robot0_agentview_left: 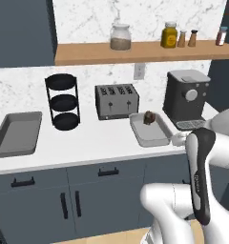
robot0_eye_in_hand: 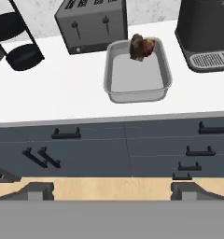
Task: Place one cucumber and one steak in each tupperware on the nearby counter, to pack two identical lunches.
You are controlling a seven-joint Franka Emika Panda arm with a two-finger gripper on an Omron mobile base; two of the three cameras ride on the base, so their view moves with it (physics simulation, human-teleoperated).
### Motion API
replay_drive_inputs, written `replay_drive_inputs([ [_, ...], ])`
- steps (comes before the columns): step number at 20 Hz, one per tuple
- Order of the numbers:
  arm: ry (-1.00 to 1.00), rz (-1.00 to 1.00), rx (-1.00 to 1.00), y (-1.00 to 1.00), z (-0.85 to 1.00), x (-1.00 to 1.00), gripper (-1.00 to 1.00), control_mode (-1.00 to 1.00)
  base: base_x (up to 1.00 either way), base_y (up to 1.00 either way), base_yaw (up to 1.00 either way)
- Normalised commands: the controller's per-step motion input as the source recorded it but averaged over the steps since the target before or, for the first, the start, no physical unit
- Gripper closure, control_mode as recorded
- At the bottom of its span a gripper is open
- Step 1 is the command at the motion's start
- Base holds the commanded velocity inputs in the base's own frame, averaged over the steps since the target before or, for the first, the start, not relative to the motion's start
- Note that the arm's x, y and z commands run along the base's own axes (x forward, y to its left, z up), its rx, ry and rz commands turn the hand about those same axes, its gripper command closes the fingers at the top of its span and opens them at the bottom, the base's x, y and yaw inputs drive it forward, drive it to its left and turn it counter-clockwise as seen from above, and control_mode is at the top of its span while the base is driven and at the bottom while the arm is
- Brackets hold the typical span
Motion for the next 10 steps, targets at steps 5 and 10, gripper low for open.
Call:
replay_drive_inputs([
  [5, 0.0, 0.0, 0.0, 0.0, 0.0, 0.0, -1.0, 1.0, -1.0, -0.35, -0.15],
  [10, 0.0, 0.0, 0.0, 0.0, 0.0, 0.0, -1.0, 1.0, -0.56, -0.89, -0.06],
])
